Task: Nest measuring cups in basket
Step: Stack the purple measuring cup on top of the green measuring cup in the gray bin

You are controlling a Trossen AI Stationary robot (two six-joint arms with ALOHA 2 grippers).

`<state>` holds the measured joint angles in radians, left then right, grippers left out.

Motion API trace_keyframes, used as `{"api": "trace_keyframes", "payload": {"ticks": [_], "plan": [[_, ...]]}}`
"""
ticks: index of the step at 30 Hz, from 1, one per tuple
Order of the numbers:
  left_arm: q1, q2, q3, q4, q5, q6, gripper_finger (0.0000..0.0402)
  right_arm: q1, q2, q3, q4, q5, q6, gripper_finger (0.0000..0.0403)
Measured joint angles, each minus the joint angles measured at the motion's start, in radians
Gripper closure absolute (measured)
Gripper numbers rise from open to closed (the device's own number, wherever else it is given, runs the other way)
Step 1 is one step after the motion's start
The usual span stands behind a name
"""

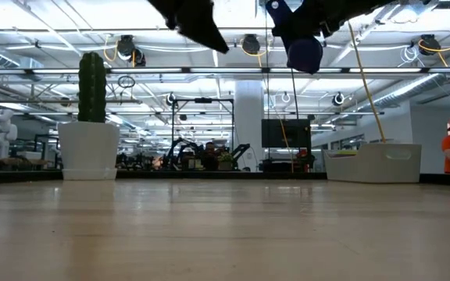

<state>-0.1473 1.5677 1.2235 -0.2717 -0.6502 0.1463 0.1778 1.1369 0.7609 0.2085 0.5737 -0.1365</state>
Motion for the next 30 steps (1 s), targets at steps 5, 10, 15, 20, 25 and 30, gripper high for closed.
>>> {"api": "trace_keyframes", "payload": {"ticks": [5, 10, 15, 20, 25, 30], "plan": [[0.085, -0.013, -0.118, 0.207, 0.24, 0.012, 0.0236, 0.026, 0.011, -0.017, 0.018, -0.002, 0.036, 0.0401], [0.115, -0.009, -0.227, 0.361, 0.363, 0.023, 0.0253, 0.044, 0.003, -0.08, 0.197, -0.002, 0.007, 0.0401], [0.115, -0.012, -0.24, 0.414, 0.414, 0.039, 0.025, 0.048, -0.002, -0.165, 0.438, -0.12, -0.061, 0.0401], [0.1, -0.012, -0.232, 0.457, 0.466, 0.042, 0.0222, 0.048, -0.002, -0.211, 0.595, -0.183, -0.112, 0.0401], [0.068, -0.013, -0.231, 0.521, 0.467, 0.085, 0.0175, 0.048, -0.002, -0.211, 0.65, -0.209, -0.115, 0.0401], [0.037, -0.013, -0.231, 0.513, 0.466, 0.111, 0.0143, 0.057, -0.002, -0.211, 0.771, -0.282, -0.121, 0.0401]]}}
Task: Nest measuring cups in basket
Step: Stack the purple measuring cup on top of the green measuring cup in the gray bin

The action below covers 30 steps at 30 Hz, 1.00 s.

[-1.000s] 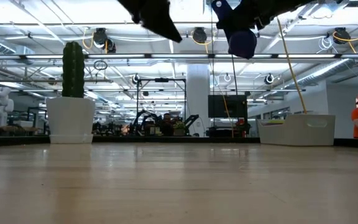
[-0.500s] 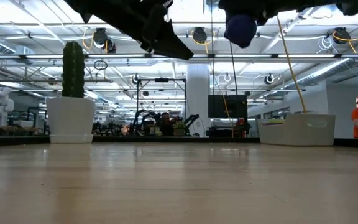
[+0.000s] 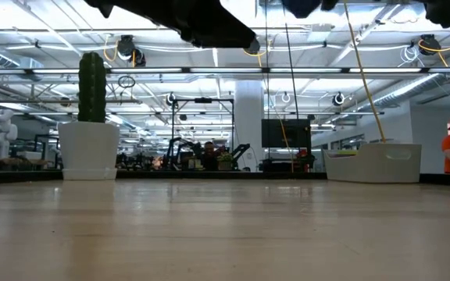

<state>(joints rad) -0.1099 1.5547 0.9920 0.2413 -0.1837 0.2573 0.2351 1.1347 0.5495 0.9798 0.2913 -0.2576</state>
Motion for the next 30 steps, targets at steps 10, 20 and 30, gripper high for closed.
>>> {"api": "trace_keyframes", "payload": {"ticks": [10, 20, 30], "plan": [[-0.07, -0.011, 0.001, 0.209, 0.0, -0.024, 0.0147, 0.051, 0.0, 0.0, 0.169, -0.01, -0.019, 0.0401], [-0.08, -0.011, 0.001, 0.301, 0.0, -0.063, 0.0169, 0.027, 0.024, 0.0, 0.259, -0.169, -0.02, 0.0401], [-0.084, -0.011, 0.001, 0.291, -0.01, -0.119, 0.0168, -0.019, 0.146, 0.0, 0.405, -0.17, 0.039, 0.0401]]}}
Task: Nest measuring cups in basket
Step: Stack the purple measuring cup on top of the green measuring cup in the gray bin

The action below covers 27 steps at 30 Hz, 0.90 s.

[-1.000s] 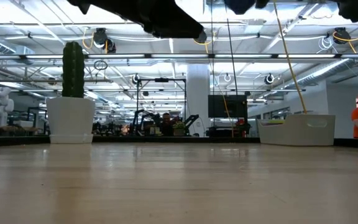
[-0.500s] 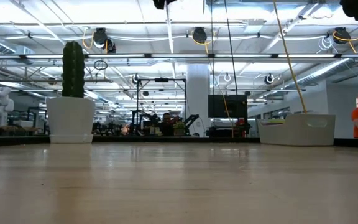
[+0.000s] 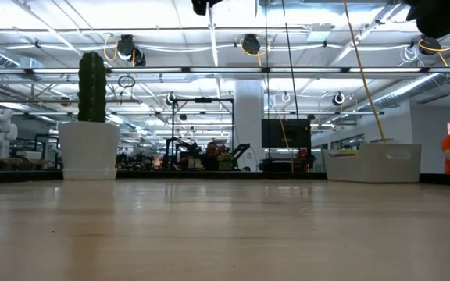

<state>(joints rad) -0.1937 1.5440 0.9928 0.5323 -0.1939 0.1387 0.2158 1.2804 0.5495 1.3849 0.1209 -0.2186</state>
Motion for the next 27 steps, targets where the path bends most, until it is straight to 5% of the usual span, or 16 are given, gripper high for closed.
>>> {"api": "trace_keyframes", "payload": {"ticks": [27], "plan": [[0.033, 0.181, 0.028, 0.188, -0.004, -0.083, 0.017, -0.026, 0.048, 0.0, 0.011, 0.006, 0.027, 0.0401]]}}
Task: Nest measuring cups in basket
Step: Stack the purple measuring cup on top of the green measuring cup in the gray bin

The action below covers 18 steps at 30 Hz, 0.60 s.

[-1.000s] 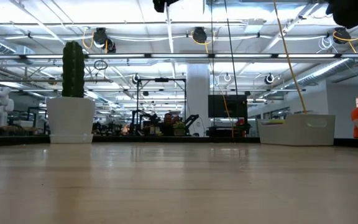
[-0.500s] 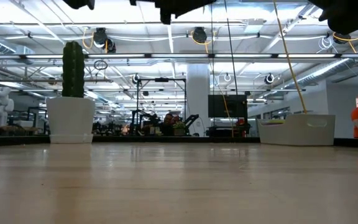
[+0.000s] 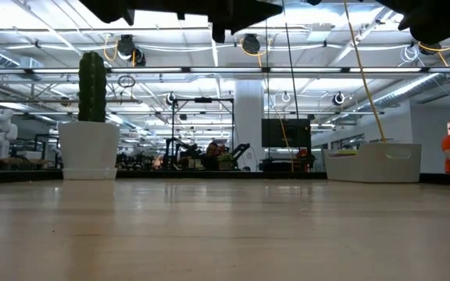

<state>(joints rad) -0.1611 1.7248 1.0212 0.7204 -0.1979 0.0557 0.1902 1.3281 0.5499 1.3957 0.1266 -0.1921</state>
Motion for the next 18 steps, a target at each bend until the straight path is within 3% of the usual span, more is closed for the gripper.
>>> {"api": "trace_keyframes", "payload": {"ticks": [13, 18], "plan": [[0.022, 0.043, 0.038, 0.007, 0.062, -0.009, 0.0267, -0.001, 0.0, 0.0, -0.011, 0.002, 0.016, 0.0401], [0.022, 0.043, 0.038, 0.003, 0.099, -0.009, 0.0281, -0.001, 0.0, 0.0, -0.024, 0.001, 0.016, 0.0401]]}}
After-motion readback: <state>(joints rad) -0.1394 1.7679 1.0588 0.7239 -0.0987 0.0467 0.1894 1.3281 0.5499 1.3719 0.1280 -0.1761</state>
